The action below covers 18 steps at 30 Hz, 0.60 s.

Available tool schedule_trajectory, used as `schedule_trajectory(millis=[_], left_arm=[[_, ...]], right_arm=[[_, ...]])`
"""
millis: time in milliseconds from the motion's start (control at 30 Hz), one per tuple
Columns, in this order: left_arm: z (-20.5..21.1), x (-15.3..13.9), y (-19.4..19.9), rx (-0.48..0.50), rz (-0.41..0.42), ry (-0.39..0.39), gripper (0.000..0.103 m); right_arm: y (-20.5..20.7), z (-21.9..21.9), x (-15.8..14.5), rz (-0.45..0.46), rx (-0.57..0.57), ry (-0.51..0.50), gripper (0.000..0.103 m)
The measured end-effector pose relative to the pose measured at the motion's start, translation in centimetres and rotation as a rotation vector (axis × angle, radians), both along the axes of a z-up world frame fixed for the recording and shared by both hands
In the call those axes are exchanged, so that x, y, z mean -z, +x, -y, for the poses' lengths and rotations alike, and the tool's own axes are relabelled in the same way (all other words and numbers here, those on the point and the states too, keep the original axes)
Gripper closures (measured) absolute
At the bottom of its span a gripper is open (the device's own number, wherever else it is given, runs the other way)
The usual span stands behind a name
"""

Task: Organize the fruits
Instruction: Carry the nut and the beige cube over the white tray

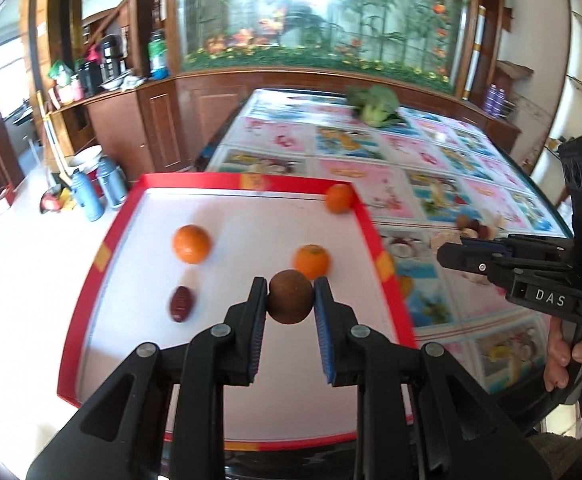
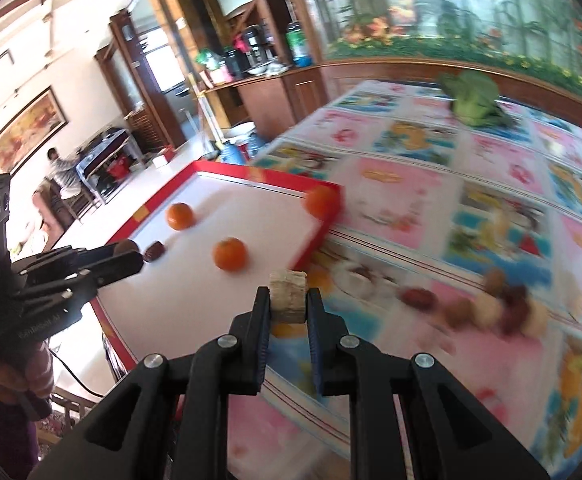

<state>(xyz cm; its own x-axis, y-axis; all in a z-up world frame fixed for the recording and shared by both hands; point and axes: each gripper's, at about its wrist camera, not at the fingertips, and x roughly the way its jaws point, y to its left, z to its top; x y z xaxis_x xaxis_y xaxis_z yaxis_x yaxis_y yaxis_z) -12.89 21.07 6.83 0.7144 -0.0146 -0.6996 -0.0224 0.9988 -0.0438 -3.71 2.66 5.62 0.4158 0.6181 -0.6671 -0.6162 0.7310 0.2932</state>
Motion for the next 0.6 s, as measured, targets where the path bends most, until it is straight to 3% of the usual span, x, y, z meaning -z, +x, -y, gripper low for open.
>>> schedule_trajectory(millis=[267,600], left_arm=[[-0.8,2.3,1.4,-0.010,-0.048,0.003,0.078],[-1.3,4.1,3.1,-0.053,-0.105,0.049,0.078]], right_arm=[[0.3,-4.6,1.6,-0.034,-0.089,-0.035,0.088],[0.5,-6.3,3.4,-0.072,-0.115,-0.079,0.088]])
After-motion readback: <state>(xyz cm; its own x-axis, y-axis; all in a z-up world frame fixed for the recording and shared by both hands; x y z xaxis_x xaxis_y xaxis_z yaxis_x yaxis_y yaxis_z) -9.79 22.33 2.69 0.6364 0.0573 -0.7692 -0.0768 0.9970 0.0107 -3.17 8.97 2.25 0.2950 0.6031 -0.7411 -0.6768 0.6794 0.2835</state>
